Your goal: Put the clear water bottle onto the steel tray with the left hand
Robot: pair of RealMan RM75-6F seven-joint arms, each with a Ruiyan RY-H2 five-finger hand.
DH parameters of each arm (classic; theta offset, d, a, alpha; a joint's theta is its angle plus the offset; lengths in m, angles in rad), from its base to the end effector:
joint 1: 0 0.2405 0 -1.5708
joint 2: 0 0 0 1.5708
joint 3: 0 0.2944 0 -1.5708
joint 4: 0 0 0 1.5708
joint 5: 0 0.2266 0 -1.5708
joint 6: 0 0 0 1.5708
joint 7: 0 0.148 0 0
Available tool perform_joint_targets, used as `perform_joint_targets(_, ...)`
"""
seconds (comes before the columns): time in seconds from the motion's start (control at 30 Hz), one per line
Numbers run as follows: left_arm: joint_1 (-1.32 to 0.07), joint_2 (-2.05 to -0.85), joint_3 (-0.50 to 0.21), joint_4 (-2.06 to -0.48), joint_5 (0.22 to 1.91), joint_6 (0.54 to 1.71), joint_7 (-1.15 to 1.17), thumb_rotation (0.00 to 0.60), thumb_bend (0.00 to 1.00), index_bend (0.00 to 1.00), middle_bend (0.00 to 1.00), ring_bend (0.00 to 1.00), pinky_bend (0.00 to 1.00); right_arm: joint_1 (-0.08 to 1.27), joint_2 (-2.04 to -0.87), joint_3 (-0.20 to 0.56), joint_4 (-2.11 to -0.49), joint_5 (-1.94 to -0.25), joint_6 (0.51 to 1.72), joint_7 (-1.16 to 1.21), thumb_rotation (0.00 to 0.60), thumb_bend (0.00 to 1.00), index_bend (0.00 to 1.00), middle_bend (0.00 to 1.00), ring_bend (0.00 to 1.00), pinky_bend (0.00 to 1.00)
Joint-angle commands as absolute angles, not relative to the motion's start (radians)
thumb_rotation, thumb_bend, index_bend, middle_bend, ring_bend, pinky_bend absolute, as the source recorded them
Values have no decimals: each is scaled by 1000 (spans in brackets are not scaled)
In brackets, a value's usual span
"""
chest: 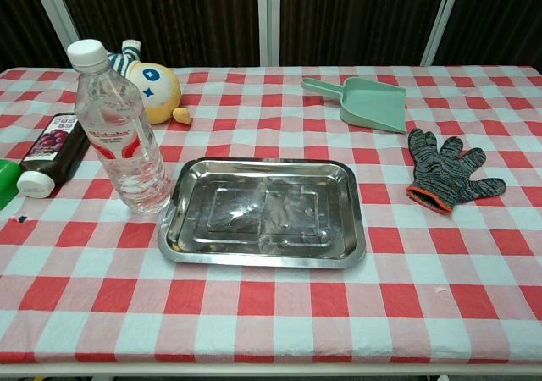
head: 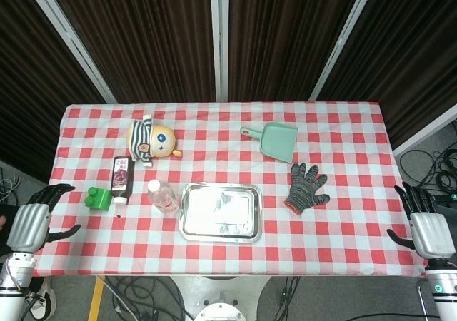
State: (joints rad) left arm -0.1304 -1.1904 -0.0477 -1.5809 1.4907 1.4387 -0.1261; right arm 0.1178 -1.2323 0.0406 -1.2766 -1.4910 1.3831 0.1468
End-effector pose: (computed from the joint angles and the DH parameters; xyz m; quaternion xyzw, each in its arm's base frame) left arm -0.3470 0.2047 0.1314 -0.5757 -0.4400 -0.4326 0.5365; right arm -0.4142 -0.2047 0.1458 0.6161 -0.3920 0.3413 0.5918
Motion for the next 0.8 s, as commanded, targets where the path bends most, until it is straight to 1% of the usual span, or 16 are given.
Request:
perform_joint_targets(0.03, -129, -1190, -46, -1578, 1491, 1439, -128, 600, 114, 298, 324, 214, 257, 118, -1232, 41, -1278, -1491, 1384, 146, 600, 120, 0, 0, 0, 0)
perform_joint_targets(0.33, -138, -1194, -50, -1586, 1485, 1425, -154, 600, 113, 298, 324, 214, 257, 119, -1232, 45, -1276, -1484, 1381, 147, 600, 120, 0, 0, 0, 0)
perform_joint_targets(0.5, -160, -1230, -68, -1629, 1416, 1337, -341, 600, 93, 293, 324, 213, 257, 117, -1234, 42, -1271, -1480, 1374, 149, 600, 120, 0, 0, 0, 0)
perform_joint_targets(0.6, -181, -1273, -87, -1601, 1403, 1305, -435, 600, 42, 254, 316, 212, 256, 119, -1236, 43, -1266, -1482, 1375, 149, 600, 121, 0, 0, 0, 0)
perform_joint_targets(0.67, -194, -1311, -99, -1570, 1408, 1303, -471, 600, 6, 217, 288, 197, 252, 118, -1237, 44, -1265, -1481, 1377, 151, 600, 120, 0, 0, 0, 0)
perform_joint_targets(0.8, -219, -1389, -116, -1524, 1426, 1300, -552, 600, 0, 168, 233, 167, 243, 120, -1240, 42, -1262, -1478, 1368, 145, 600, 120, 0, 0, 0, 0)
